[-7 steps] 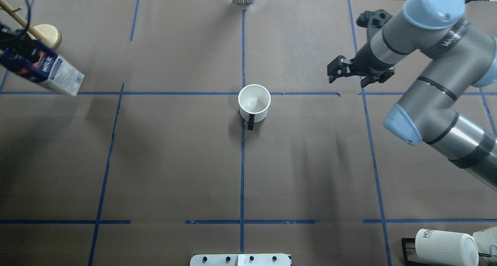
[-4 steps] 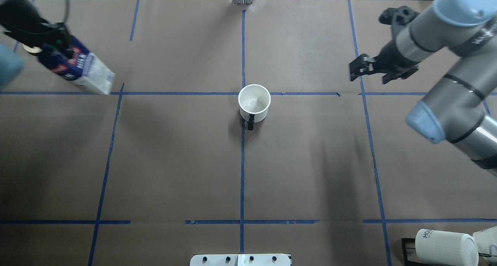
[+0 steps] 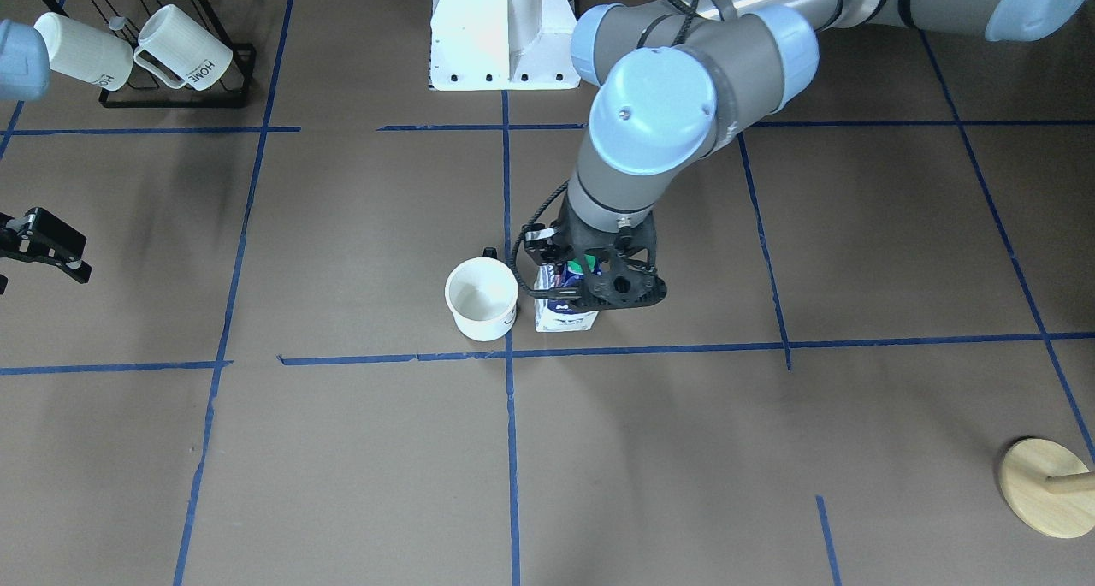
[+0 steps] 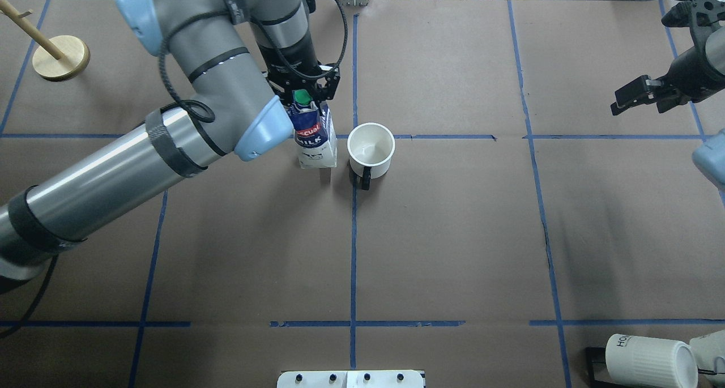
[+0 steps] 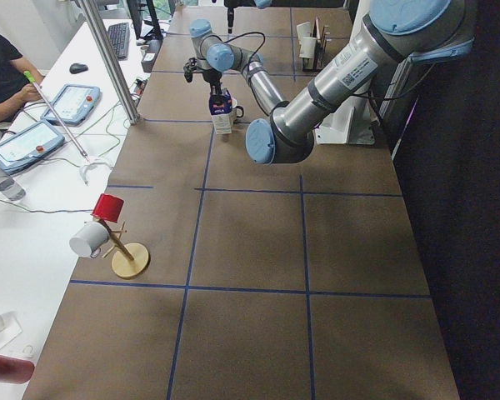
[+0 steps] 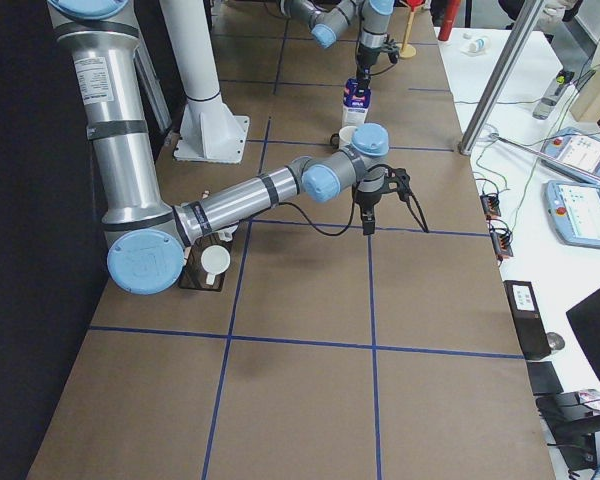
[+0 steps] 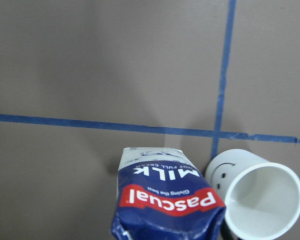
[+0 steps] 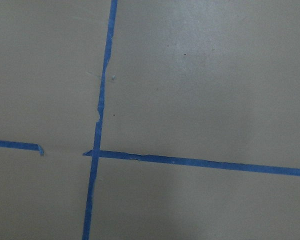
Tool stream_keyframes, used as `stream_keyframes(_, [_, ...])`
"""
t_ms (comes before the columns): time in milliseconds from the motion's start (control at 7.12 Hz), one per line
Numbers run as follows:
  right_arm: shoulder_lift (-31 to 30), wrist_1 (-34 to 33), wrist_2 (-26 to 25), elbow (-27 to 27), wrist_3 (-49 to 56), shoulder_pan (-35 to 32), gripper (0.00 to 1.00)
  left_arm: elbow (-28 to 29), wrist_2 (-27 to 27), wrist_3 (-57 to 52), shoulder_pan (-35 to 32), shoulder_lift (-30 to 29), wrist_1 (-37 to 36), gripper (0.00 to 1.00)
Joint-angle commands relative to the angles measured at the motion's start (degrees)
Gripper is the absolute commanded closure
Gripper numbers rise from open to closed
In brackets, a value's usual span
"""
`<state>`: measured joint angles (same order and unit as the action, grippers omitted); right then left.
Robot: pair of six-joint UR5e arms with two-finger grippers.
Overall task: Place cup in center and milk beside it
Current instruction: 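Lower the milk carton beside the mug and open the left gripper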
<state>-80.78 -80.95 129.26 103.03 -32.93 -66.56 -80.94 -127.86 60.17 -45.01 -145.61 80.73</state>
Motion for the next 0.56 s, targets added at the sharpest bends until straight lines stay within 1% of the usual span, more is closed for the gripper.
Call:
stream_keyframes(0, [0.0,0.0,-0.1,-0.1,0.0,0.0,0.0,1.1,0.4,0.2,1.2,-0.9,0.1,0.85])
stream_keyframes(140, [0.0,0.0,-0.1,-0.1,0.0,0.0,0.0,1.4,0.5,0.1,1.3,-0.9,0.9,0.78])
stream_keyframes(281, [0.0,0.1,-0.1,0.0,-0.2,0.0,0.0,2.4,0.5,0.2,1.3,-1.2,1.9,0.61])
stream_keyframes(421, [0.1,0.1,-0.1,0.0,-0.2,0.0,0.0,3.2,1.6,1.2,1.3,-1.4,2.3,0.4])
